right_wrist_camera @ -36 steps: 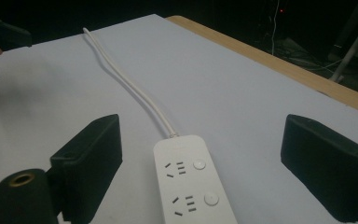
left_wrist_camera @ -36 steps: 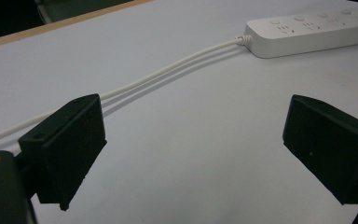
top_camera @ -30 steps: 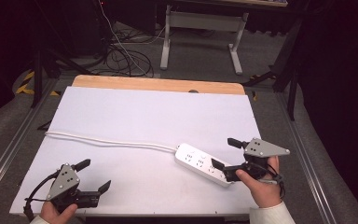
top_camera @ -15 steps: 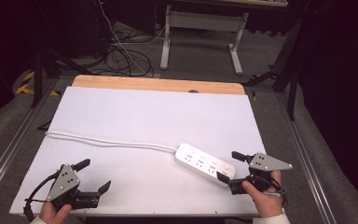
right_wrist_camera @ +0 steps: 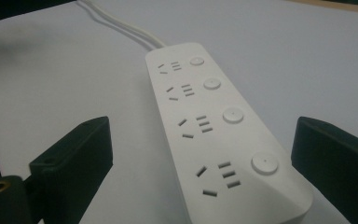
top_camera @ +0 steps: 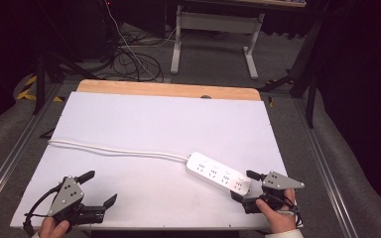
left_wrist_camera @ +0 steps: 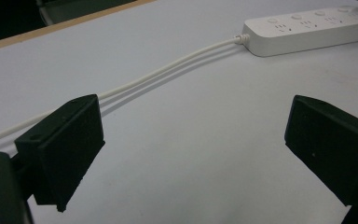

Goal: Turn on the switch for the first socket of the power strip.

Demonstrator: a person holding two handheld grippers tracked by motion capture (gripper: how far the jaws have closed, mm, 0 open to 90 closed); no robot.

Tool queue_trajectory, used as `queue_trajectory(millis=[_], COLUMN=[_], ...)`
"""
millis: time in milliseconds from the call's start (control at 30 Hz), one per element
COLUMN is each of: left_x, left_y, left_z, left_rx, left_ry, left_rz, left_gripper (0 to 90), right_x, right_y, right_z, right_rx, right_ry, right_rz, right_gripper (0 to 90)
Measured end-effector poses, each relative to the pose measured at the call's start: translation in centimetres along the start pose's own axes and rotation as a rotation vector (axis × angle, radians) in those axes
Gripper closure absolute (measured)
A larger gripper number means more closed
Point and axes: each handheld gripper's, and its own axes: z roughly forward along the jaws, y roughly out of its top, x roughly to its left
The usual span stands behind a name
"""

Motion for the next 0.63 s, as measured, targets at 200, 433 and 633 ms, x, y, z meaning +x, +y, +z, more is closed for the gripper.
queue_trajectory(millis=[200, 433, 633], left_x=[0.21, 0.39, 0.62], left_y=[-0.27, -0.48, -0.56], left_z=[-0.52, -0.58, 0.30], left_rx=[-0.016, -0.031, -0.006], left_ry=[0.013, 0.003, 0.012], left_rz=[-0.027, -0.024, -0.051], left_gripper=[4.3, 4.4, 4.3], right_x=[0.32, 0.43, 0.18], right_y=[-0.84, -0.49, -0.58], right_z=[0.50, 0.37, 0.03], right_rx=[0.041, 0.026, 0.030], right_ry=[0.002, -0.004, -0.062], right_rz=[-0.015, 0.016, -0.036], right_gripper=[6.7, 8.8, 8.6])
